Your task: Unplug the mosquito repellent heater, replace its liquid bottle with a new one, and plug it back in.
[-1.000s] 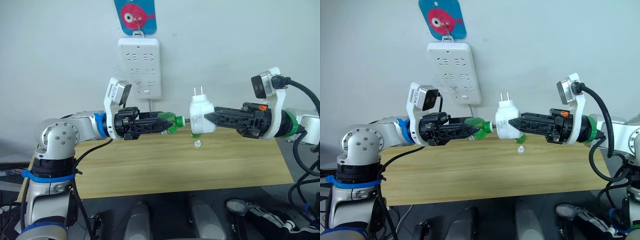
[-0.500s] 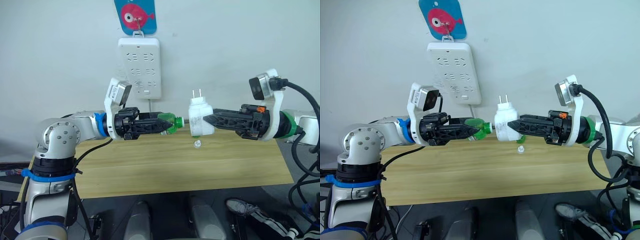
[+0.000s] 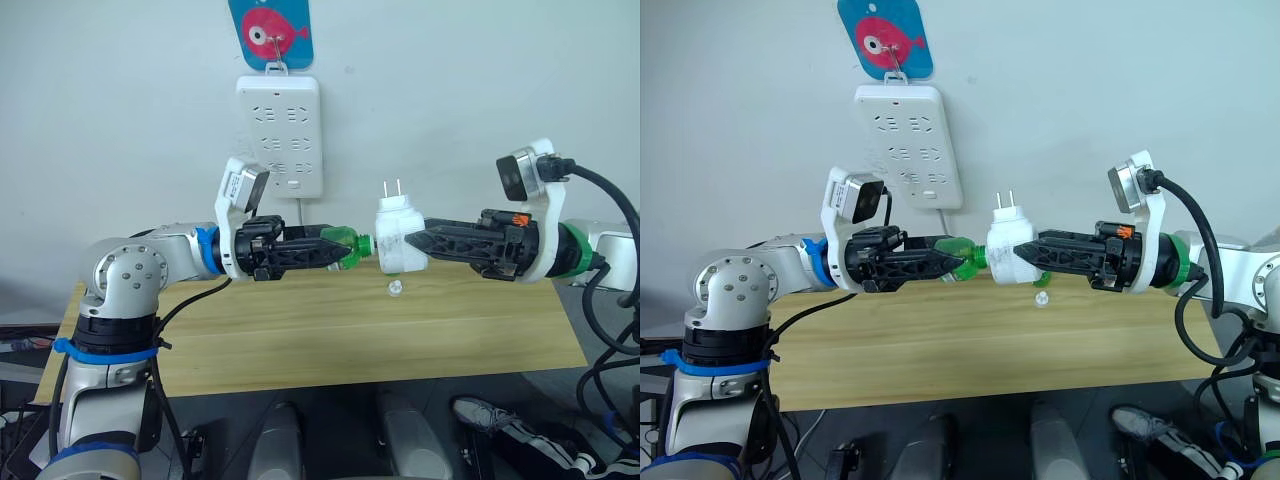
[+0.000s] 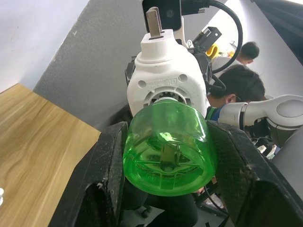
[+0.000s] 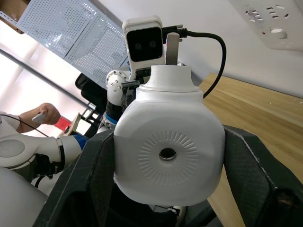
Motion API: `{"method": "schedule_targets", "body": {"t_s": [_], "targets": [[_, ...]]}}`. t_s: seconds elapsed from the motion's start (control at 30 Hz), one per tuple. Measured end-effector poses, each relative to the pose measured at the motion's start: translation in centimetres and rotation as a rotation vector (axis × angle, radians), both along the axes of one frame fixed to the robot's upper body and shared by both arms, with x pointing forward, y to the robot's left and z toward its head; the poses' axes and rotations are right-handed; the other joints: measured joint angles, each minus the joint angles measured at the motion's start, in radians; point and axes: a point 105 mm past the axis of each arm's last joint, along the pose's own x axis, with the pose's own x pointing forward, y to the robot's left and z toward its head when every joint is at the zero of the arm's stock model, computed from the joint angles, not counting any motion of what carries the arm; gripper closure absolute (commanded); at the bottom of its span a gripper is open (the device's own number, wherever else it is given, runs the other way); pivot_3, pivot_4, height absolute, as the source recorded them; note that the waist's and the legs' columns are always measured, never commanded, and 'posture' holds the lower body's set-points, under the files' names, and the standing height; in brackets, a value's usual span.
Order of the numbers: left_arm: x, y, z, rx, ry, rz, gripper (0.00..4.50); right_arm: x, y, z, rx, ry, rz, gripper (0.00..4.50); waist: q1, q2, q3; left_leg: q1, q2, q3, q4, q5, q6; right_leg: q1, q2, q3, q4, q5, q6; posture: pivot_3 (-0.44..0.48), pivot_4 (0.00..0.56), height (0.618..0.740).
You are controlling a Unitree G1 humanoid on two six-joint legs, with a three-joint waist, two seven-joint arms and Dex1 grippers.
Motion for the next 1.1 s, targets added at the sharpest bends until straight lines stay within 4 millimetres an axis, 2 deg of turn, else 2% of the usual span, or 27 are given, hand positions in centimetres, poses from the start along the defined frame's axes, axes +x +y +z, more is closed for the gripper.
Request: {"method": "schedule_targets", "body": {"t_s": [0.7,0.83,0.93,1.1], "targets": [[-0.1,-0.9,-0.4,-0.010,-0.015,-0.013,2.22,0.1,0.6,-0.3,-0.016,0.008,0.002,1.59,0.000,0.000,0.000,0.000,0.000,0.000,0.001,0.000,0.000,0.000,0.000,0.000,0.000,0.000,0.000,-0.150,0.234,0.725],[0.0,-1.5,-0.4,-0.022,-0.020,-0.024,2.22,0.2,0.9,-0.5,-0.021,0.048,0.020,0.15,0.001,0.000,0.000,0.000,0.000,0.000,0.001,0.000,0.000,0.001,0.000,0.000,0.000,0.000,0.000,-0.150,0.233,0.725],[0.0,-2.0,-0.6,-0.020,-0.019,-0.024,2.22,0.0,1.2,-0.9,-0.035,0.076,0.033,0.00,0.000,0.000,0.000,0.000,0.000,0.000,0.001,0.000,0.000,0.000,0.000,0.000,0.000,0.000,0.000,-0.151,0.233,0.725],[0.5,-2.0,-0.7,-0.022,-0.018,0.005,2.22,0.3,0.7,-1.0,-0.065,0.079,0.000,0.00,0.002,0.000,0.000,0.000,0.000,0.000,0.001,0.000,0.000,0.000,0.000,0.000,0.000,0.000,0.000,-0.153,0.233,0.725]]}}
